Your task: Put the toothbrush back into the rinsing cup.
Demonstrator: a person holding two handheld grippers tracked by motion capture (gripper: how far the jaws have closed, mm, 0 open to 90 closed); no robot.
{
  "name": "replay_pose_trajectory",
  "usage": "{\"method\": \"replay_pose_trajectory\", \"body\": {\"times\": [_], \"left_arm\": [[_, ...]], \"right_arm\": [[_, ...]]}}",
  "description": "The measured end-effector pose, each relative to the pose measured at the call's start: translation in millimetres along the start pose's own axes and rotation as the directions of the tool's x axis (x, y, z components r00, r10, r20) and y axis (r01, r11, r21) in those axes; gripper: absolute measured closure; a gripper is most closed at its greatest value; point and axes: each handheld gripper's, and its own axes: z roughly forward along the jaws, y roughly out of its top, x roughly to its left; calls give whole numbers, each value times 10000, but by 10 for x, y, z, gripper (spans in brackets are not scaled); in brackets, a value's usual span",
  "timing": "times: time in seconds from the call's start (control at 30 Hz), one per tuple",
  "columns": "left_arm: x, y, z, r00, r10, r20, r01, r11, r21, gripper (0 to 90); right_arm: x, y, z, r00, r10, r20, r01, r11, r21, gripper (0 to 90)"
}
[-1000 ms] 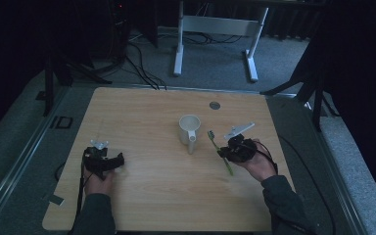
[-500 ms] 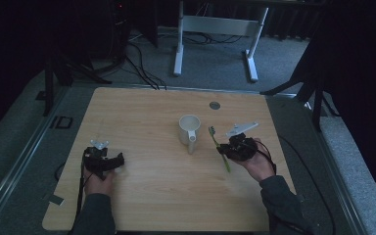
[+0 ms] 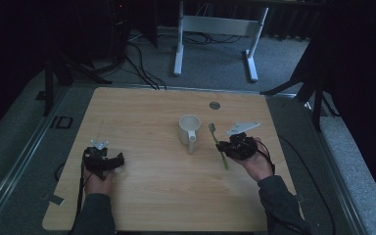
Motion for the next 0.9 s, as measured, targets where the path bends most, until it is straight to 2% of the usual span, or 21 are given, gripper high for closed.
{"method": "replay_pose_trajectory", "body": {"times": [0.9], "left_arm": [[0,0,-1,10000,-2,-4,2,10000,10,133]], "right_arm": [[-1,45,-56,9996,184,201,-163,9946,-1022,817]]}}
